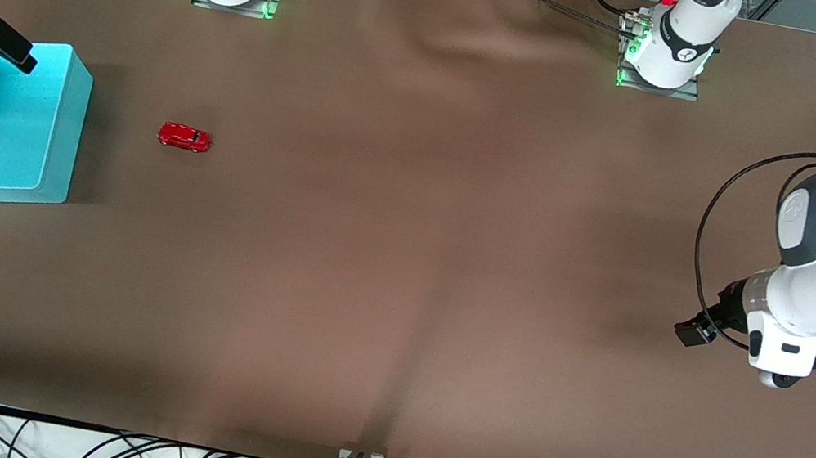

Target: Wind red beetle toy and store in blue box

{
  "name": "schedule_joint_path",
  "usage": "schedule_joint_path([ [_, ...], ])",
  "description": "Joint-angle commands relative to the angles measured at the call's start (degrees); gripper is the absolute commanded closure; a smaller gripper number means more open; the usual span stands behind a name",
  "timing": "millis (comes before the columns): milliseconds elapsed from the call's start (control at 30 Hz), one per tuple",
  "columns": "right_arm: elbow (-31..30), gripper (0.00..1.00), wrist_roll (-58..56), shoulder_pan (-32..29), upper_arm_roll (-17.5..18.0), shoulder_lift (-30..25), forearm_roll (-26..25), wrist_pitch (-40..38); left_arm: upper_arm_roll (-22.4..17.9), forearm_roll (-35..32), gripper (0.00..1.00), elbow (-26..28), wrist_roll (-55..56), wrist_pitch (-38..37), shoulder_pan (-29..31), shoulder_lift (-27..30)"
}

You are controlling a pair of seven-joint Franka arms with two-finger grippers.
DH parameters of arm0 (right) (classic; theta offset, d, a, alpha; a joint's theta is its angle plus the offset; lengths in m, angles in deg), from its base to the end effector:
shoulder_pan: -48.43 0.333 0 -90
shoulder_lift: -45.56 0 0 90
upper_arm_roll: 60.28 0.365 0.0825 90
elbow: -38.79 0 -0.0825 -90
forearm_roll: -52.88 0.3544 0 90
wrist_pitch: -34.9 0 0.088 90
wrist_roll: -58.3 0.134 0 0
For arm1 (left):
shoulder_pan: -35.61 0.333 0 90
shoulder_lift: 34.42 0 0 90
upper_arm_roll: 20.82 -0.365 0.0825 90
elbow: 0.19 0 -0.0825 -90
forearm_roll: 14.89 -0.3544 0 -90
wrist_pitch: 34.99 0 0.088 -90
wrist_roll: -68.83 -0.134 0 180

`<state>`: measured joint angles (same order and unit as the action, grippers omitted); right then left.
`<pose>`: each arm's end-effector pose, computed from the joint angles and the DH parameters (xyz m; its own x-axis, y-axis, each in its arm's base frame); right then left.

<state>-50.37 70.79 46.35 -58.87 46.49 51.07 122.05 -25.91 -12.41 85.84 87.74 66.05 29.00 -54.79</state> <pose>0.5239 -0.0106 0.6403 0.9724 -0.2291 -0.0433 -0.2273 -0.9729 0.0415 0.6420 -0.0302 0.4846 0.9483 0.3043 -0.0905 0.3038 -0.9525 -0.0197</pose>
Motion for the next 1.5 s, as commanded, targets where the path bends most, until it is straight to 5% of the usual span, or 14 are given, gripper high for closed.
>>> schedule_joint_path([
  [0,1.35,0.0,-0.62,0.32,-0.35,0.3,-0.03,-1.11,1.13,0.76,0.0,-0.08,-6.67,-2.95,0.72,1.82],
  [167,1.44,0.0,-1.23,0.15,-0.44,0.38,-1.25,-1.81,1.31,0.76,0.0,-0.16,-16.43,-4.36,1.07,2.87],
  [701,1.44,0.0,0.95,-0.82,-0.79,0.38,-1.79,-2.95,0.87,0.77,0.0,-1.75,-19.08,-4.27,1.51,2.78],
  [1135,1.44,0.0,36.88,-0.82,-0.79,0.38,-1.79,-1.11,1.14,1.12,0.0,-1.75,-19.08,-4.27,1.68,2.87],
  [1468,1.35,0.0,44.1,-1.52,-5.0,0.29,-1.08,-1.11,1.14,1.29,0.0,-1.75,-18.99,-4.27,1.6,2.87],
])
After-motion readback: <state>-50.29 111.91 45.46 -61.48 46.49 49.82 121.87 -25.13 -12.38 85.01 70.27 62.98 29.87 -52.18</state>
